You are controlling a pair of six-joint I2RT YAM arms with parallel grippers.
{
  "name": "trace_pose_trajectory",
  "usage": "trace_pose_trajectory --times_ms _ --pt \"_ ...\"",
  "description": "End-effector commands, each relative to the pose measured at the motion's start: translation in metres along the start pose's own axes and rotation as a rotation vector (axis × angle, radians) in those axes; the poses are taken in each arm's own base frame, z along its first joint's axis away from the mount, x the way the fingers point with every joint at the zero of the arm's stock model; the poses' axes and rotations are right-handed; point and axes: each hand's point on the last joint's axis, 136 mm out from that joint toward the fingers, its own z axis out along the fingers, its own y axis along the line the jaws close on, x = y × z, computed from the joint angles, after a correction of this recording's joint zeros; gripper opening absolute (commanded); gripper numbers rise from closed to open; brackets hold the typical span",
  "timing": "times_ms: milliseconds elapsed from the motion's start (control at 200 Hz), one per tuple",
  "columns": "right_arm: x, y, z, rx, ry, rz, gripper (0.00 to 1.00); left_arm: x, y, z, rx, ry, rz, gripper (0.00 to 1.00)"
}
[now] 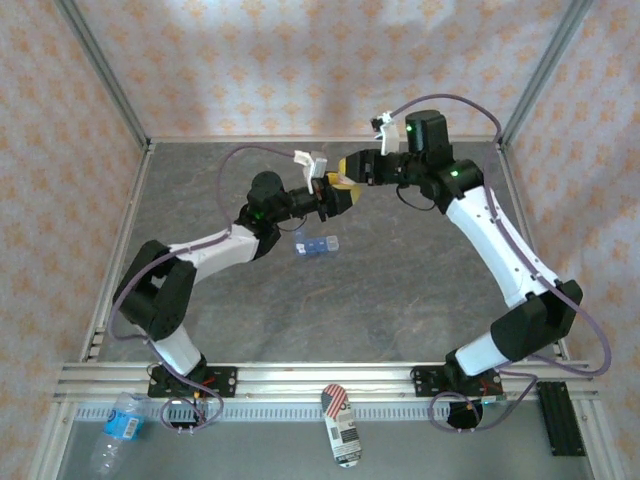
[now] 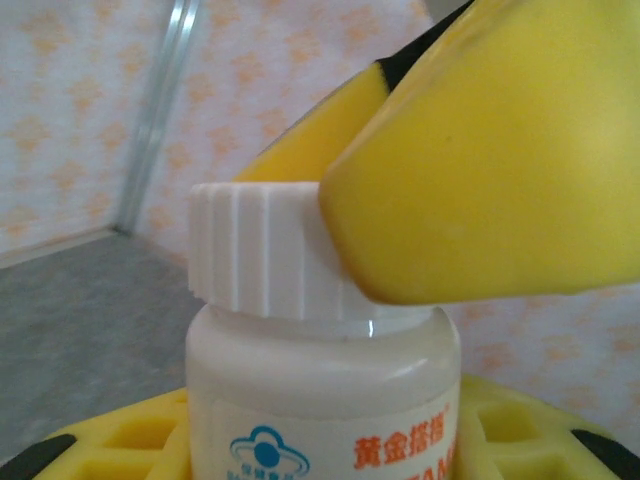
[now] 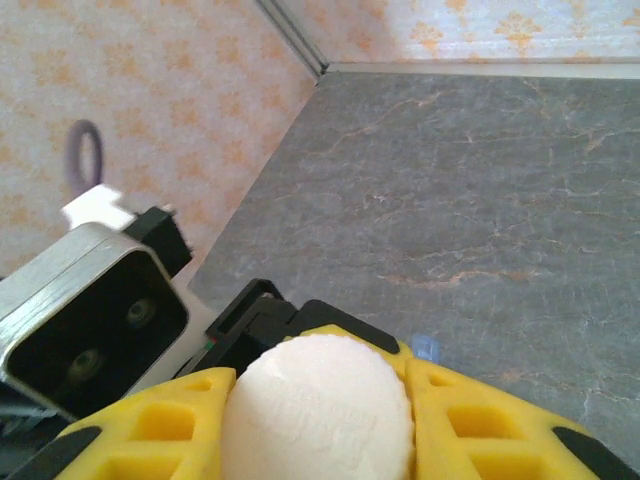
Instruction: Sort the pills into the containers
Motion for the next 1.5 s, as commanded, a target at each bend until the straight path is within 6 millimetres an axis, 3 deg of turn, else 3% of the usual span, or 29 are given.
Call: trace_pose_trajectory --times_ms 0,190,340,435,510,651,786,891,1111,1331,1496 --pt "0.017 -0.007 0.02 0.097 -0.021 0.131 0.15 -0.039 -0.014 -0.005 -0.192 -0.097 0.337 0.0" --pt "0.014 -0.018 0.036 0.177 -0.129 0.243 0.13 -0.031 -0.011 -0.008 -0.414 -0.124 0.508 0.0" --pt "0.012 -0.017 0.051 0.162 -0.158 0.307 0.13 -0.026 -0.009 -0.003 -0.471 -0.142 0.533 0.0" --pt "0.007 -0.015 0.05 0.163 -0.163 0.299 0.22 -0.023 -0.008 0.0 -0.464 -0.143 0.514 0.0" --pt "-0.004 -0.016 0.036 0.168 -0.186 0.277 0.37 -0.024 -0.004 -0.003 -0.474 -0.142 0.494 0.0" --pt "-0.033 -0.023 -0.015 0.119 -0.278 0.259 0.64 -0.034 0.005 -0.014 -0.426 -0.163 0.405 0.0" --pt "-0.046 -0.004 -0.059 0.023 -0.303 0.13 0.76 -0.043 -0.001 -0.021 -0.284 -0.172 0.326 0.0" --pt "-0.039 0.017 -0.066 -0.042 -0.208 0.018 0.79 -0.048 -0.016 -0.022 -0.131 -0.185 0.269 0.0" --pt "-0.028 0.043 -0.058 -0.159 -0.05 -0.051 0.81 -0.047 -0.038 -0.011 0.078 -0.133 0.165 0.0" --pt "-0.015 0.044 -0.037 -0.139 0.018 -0.07 0.8 -0.049 -0.045 -0.006 0.14 -0.134 0.144 0.0" --pt "-0.009 0.043 -0.027 -0.141 0.041 -0.065 0.73 -0.049 -0.046 -0.005 0.148 -0.13 0.14 0.0"
